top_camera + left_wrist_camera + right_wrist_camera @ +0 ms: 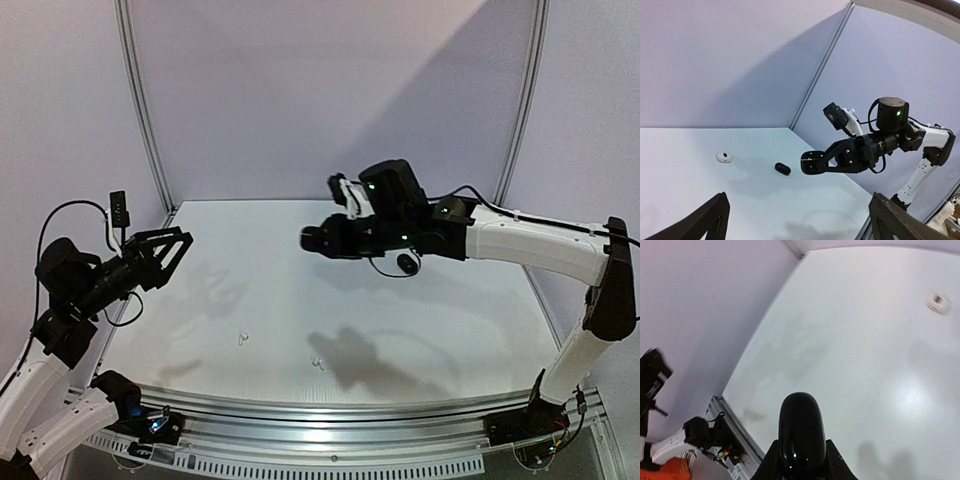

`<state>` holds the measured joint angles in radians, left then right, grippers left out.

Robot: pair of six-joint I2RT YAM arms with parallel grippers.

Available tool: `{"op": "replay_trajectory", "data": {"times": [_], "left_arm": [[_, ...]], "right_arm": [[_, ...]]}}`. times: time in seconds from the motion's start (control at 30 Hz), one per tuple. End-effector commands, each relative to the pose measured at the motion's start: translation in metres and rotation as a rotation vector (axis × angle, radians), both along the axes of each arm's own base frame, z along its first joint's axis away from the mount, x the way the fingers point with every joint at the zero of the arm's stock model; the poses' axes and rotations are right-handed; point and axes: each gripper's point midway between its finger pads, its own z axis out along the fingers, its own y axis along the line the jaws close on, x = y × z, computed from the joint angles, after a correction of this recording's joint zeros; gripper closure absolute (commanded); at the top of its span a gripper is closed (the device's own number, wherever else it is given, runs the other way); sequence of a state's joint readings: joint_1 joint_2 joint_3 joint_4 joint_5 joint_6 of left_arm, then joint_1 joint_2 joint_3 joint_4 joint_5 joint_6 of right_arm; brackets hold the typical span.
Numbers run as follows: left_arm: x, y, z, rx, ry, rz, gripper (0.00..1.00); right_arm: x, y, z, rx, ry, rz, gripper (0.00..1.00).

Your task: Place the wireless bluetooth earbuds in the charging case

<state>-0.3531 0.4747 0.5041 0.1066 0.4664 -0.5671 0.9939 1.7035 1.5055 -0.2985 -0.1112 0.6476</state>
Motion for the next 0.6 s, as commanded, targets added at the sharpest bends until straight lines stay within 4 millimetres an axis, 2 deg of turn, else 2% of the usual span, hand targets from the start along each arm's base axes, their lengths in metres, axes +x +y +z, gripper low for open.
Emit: {"op": "replay_trajectory", "data": {"times": [0.0, 0.17, 0.23, 0.4, 0.5, 0.57], "left_arm": [[0.010, 0.012, -0.034, 0.074, 0.092, 0.092, 0.01], [0.015, 0.019, -0.040, 0.105, 0.088, 0.135, 0.01], [0.018, 0.022, -0.042, 0.108, 0.091, 0.146, 0.01], [0.027, 0.026, -0.050, 0.110, 0.112, 0.170, 0.01], [0.035, 0.028, -0.050, 0.106, 0.096, 0.185, 0.01], [0.040, 0.030, -0.054, 0.106, 0.098, 0.194, 0.01]], "right_arm": [[0.027, -0.080, -0.083, -0.043, 0.293, -0.283, 1.00], [0.047, -0.139, -0.135, -0.061, 0.421, -0.398, 1.00], [0.054, -0.150, -0.149, -0.060, 0.460, -0.396, 1.00], [0.073, -0.158, -0.178, -0.095, 0.522, -0.345, 1.00], [0.084, -0.156, -0.185, -0.091, 0.556, -0.298, 1.00], [0.088, -0.153, -0.198, -0.120, 0.590, -0.263, 1.00]]}}
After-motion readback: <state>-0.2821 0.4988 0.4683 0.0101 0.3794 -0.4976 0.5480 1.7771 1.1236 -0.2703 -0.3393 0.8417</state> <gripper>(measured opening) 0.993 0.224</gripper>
